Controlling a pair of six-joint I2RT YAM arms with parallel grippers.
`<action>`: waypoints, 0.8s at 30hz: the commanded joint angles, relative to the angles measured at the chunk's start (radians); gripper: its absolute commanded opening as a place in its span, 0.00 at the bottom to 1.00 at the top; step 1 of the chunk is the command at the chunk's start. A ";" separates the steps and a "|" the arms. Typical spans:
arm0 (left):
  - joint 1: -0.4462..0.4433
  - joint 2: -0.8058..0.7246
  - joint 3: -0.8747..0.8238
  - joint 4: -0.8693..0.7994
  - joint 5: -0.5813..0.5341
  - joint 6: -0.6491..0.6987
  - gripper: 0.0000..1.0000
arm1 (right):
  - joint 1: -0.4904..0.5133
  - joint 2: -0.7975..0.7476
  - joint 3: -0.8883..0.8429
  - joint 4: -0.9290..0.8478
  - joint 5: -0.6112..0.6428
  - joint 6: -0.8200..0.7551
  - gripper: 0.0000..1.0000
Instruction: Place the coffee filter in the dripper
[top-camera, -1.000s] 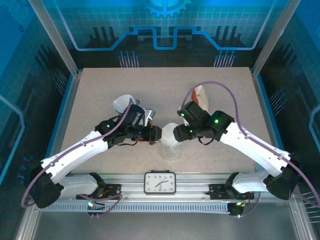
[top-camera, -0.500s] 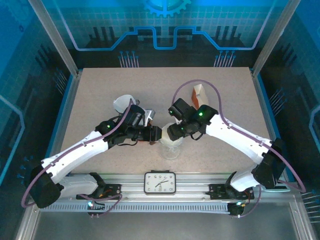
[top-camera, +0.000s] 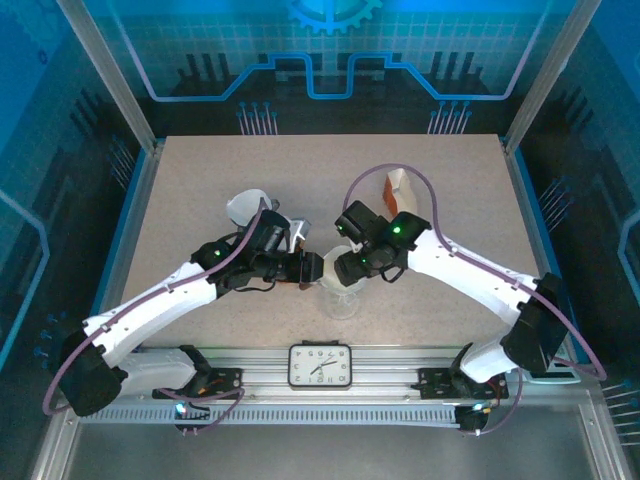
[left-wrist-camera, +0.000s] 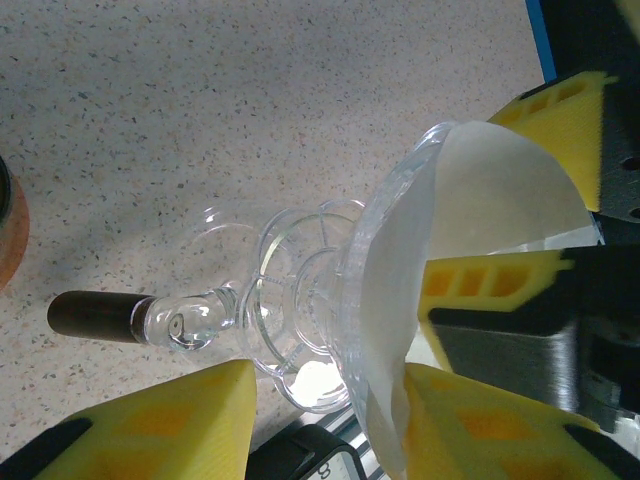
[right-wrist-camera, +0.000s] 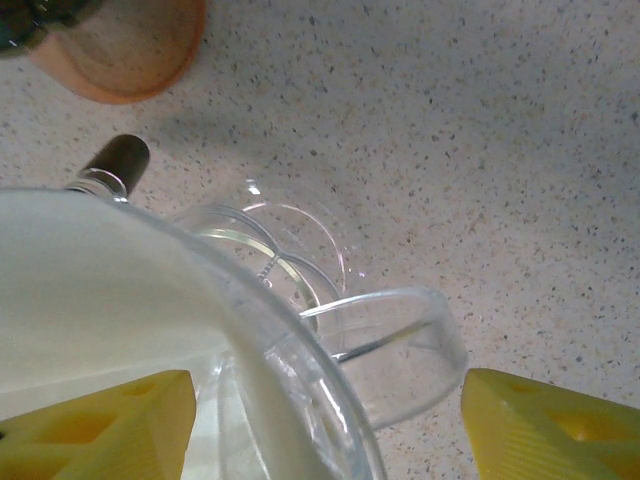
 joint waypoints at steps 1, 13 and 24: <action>0.003 0.011 -0.015 0.019 0.027 -0.002 0.42 | 0.011 0.020 -0.021 0.008 0.014 -0.009 0.72; 0.003 -0.014 -0.030 0.051 0.030 -0.027 0.52 | 0.011 0.047 -0.046 0.025 0.021 -0.010 0.72; 0.016 -0.031 -0.041 0.107 0.064 -0.063 0.67 | 0.015 0.057 -0.051 0.028 0.037 0.002 0.71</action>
